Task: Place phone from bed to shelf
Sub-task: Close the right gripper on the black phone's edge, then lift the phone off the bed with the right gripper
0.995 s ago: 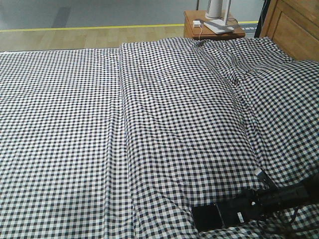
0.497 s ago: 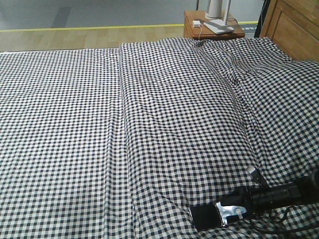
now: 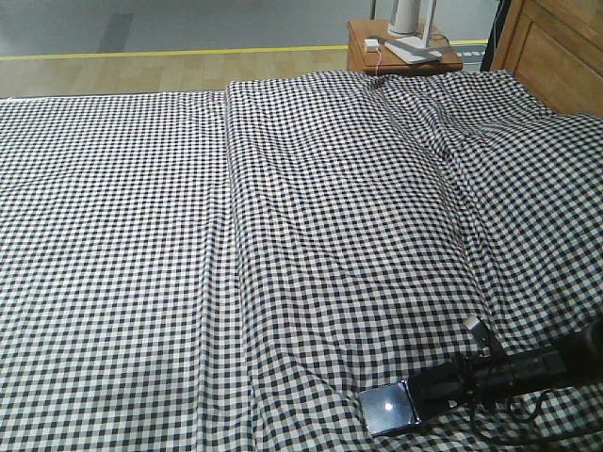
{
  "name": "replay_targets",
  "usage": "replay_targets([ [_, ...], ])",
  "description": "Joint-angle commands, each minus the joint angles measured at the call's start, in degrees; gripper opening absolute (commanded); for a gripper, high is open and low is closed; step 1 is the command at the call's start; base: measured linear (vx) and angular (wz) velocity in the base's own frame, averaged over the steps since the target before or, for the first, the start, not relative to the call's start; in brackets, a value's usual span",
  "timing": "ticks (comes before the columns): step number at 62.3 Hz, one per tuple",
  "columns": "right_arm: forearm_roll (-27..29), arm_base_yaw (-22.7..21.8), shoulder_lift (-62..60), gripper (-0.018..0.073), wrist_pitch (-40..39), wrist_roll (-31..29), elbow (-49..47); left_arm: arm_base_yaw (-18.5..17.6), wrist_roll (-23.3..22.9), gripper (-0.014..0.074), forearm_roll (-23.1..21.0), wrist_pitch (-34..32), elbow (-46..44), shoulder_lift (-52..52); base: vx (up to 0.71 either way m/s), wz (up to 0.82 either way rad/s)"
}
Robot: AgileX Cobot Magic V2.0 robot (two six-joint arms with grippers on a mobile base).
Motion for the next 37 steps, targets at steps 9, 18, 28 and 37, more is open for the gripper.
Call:
replay_targets([
  [9,-0.4,0.1,-3.5,-0.0011,9.1,-0.9,-0.5,-0.2,-0.3,0.0001,-0.5,-4.1,-1.2,-0.8,0.00,0.00],
  [18,-1.8,0.1,-5.8,-0.0009,9.1,0.2,-0.3,-0.2,-0.3,0.0001,-0.5,-4.1,-1.2,-0.8,0.00,0.00],
  [28,-2.7,0.2,-10.0,-0.0008,9.2,1.6,-0.3,-0.2,-0.3,0.0001,-0.5,-4.1,-1.2,-0.8,0.00,0.00],
  [37,-3.2,0.3,-15.0,-0.0006,9.2,4.3,-0.3,-0.2,-0.3,0.0001,-0.5,-4.1,-1.2,-0.8,0.00,0.00],
])
